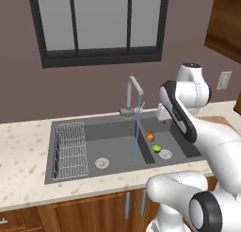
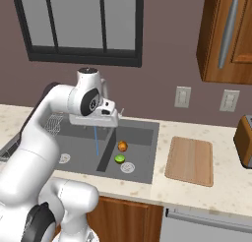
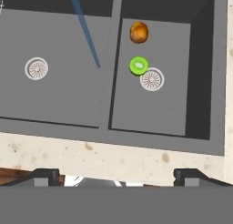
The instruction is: Pick the kiwi, peach from the sink and place them on the cutting board to airdry. Then turn off the sink faucet.
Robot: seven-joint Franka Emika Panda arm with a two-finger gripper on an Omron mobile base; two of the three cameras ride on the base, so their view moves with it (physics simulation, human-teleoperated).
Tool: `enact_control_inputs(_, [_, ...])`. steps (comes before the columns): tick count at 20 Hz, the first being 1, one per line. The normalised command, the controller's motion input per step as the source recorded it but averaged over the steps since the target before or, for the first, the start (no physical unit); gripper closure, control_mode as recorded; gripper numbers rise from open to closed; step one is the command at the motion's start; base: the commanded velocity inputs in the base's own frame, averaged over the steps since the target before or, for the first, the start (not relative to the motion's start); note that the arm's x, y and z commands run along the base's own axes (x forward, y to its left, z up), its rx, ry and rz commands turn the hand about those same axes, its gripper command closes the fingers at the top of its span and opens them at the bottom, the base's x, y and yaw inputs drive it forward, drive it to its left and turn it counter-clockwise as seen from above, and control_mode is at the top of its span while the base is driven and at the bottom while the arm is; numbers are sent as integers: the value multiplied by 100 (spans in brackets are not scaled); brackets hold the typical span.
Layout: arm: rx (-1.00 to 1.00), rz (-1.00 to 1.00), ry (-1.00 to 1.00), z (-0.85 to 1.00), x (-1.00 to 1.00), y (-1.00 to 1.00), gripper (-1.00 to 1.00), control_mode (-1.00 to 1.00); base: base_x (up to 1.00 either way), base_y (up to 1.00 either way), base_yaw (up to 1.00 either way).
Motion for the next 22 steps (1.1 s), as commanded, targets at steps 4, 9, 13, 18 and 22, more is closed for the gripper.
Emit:
enact_control_inputs(4, [0,4,0,-25,0,-10,-100,-100,0,0,0])
enact_control_inputs(9, [0,3,0,-27,0,-12,-100,-100,0,0,0])
enact_control_inputs(13, [0,3,0,-25,0,-10,-100,-100,0,0,0])
enact_control_inputs(18, [0,3,0,-28,0,-5,-100,-100,0,0,0])
enact_control_inputs(22, [0,2,0,-27,0,-2,-100,-100,0,0,0])
